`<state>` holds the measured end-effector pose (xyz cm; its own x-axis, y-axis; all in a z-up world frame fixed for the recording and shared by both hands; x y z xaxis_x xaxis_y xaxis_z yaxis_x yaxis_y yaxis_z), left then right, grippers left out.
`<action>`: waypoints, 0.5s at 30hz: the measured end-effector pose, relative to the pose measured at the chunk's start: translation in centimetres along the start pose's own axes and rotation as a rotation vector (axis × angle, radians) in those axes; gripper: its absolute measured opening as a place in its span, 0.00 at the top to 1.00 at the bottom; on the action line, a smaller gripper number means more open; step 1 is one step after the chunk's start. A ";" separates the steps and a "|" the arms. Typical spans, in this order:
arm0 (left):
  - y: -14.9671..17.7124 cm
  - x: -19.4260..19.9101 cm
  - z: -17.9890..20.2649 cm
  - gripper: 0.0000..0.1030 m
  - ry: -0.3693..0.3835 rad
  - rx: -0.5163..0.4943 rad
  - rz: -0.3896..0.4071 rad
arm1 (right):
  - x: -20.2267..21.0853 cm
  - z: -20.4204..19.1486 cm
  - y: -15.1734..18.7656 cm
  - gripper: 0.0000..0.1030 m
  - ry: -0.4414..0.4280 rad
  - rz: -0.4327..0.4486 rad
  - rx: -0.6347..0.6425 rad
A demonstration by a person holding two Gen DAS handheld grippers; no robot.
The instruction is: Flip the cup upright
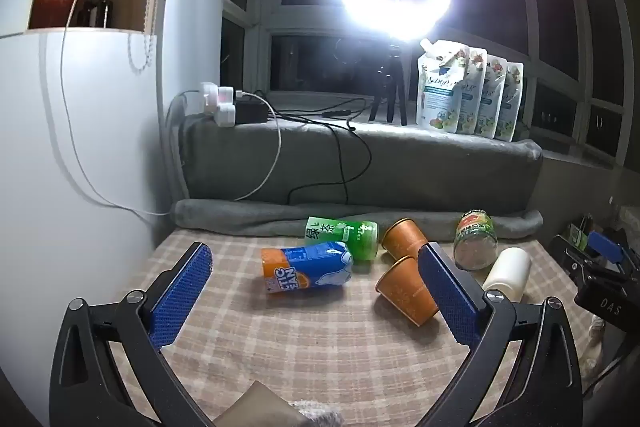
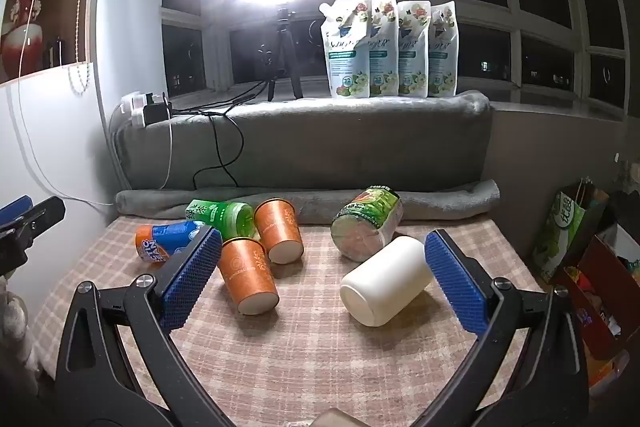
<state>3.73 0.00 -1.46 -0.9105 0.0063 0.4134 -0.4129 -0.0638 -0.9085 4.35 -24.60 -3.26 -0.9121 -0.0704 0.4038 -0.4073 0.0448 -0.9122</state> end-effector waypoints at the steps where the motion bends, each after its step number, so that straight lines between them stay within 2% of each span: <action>1: 0.0 0.0 0.0 0.01 0.003 0.001 -0.003 | 0.0 0.0 0.0 0.00 0.001 -0.001 0.003; 2: 0.0 -0.1 -0.1 0.01 0.006 0.004 -0.006 | 0.1 0.0 0.0 0.00 0.002 -0.001 0.005; 3: 0.0 0.0 0.1 0.01 -0.016 -0.034 0.003 | 0.1 0.0 0.1 0.00 0.001 -0.002 0.007; 15: 0.2 0.3 -0.1 0.01 -0.007 -0.013 -0.001 | -0.1 0.2 0.2 0.00 0.001 -0.004 0.000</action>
<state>3.38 0.12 -1.54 -0.9100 -0.0009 0.4146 -0.4140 -0.0510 -0.9088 4.43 -24.77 -3.48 -0.9104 -0.0697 0.4079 -0.4113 0.0441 -0.9104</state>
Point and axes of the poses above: each gripper's, at about its wrist camera, not at the fingertips, and x roughly against the way its jaws point, z to its right, y to its underside, the point moved 4 cm from there along -x, roughly the way its jaws point, and after that the axes turned 3 degrees about -z, right-handed, at the moved point
